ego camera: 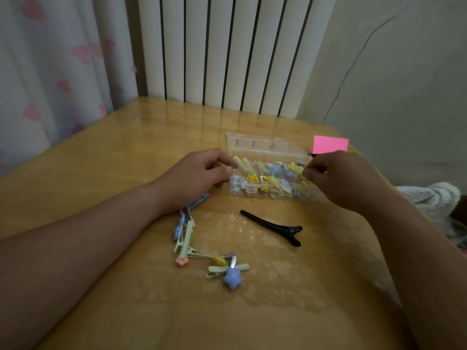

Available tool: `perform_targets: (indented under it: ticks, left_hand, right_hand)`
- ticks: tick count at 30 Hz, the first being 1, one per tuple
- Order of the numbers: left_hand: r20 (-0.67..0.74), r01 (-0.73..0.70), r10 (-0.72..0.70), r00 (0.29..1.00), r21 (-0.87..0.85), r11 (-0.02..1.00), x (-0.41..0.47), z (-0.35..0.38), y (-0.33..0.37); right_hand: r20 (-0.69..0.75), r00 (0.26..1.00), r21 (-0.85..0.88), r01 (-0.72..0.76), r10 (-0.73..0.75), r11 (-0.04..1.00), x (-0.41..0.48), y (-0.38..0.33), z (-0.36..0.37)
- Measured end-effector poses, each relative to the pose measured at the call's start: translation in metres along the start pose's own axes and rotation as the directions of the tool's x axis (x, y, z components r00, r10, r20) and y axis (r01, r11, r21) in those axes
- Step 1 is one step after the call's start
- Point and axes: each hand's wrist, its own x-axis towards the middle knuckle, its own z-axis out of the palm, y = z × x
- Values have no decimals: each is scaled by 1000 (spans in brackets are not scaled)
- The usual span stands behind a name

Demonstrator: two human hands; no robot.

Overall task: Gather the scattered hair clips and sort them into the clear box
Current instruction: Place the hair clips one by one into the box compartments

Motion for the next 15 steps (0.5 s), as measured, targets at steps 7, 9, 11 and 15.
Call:
perform_targets:
  ticks: [7,9,11,15]
  left_hand:
    - [-9,0,0,1000,16,1000,-1,0,3]
    - [-10,-3,3,1000,15,1000,-1,1,4]
    - [-14,-5,5,1000,13,1000,-1,1,4]
    - [-11,-14,14,1000,0,1000,-1,1,4]
  right_hand:
    - [-142,976,255,199,-167,946,-13,-40,5]
    - [-104,964,311,264,-243,913,-21,-57,4]
    - [0,945,342,308,-328,888,-28,-74,3]
    - [172,867,419,365,-468,831,-45,-104,3]
